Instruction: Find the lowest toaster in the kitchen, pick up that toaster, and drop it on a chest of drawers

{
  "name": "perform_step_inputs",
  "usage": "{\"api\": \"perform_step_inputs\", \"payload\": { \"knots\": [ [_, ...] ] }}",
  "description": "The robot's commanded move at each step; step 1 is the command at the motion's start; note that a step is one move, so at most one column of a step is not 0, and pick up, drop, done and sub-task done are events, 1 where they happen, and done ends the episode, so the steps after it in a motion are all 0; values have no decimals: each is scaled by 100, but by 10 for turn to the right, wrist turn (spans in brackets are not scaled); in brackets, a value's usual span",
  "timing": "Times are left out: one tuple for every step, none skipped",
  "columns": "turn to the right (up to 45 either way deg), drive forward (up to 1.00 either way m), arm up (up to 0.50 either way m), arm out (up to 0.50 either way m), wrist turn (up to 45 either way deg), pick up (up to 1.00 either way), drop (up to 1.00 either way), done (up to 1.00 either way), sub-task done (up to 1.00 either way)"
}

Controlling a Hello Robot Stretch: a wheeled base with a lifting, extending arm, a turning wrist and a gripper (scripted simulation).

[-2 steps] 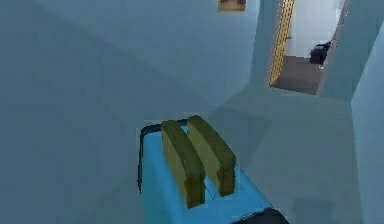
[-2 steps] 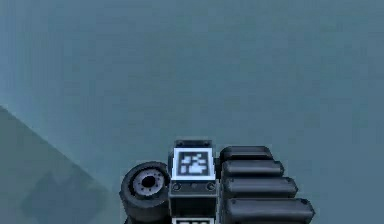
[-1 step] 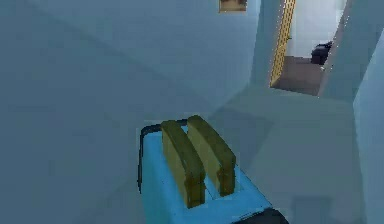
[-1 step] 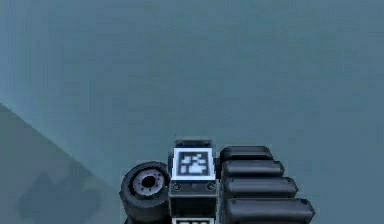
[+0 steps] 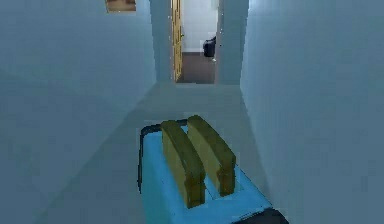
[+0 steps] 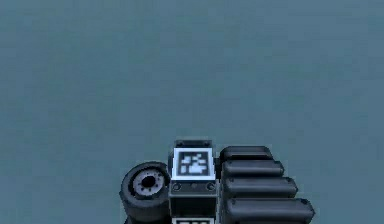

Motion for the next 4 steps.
{"api": "perform_step_inputs", "payload": {
  "knots": [
    [0,100,0,0,0,0,0,0,0],
    [30,0,0,0,0,0,0,0,0],
    [0,100,0,0,0,0,0,0,0],
    [0,100,0,0,0,0,0,0,0]
  ]
}}
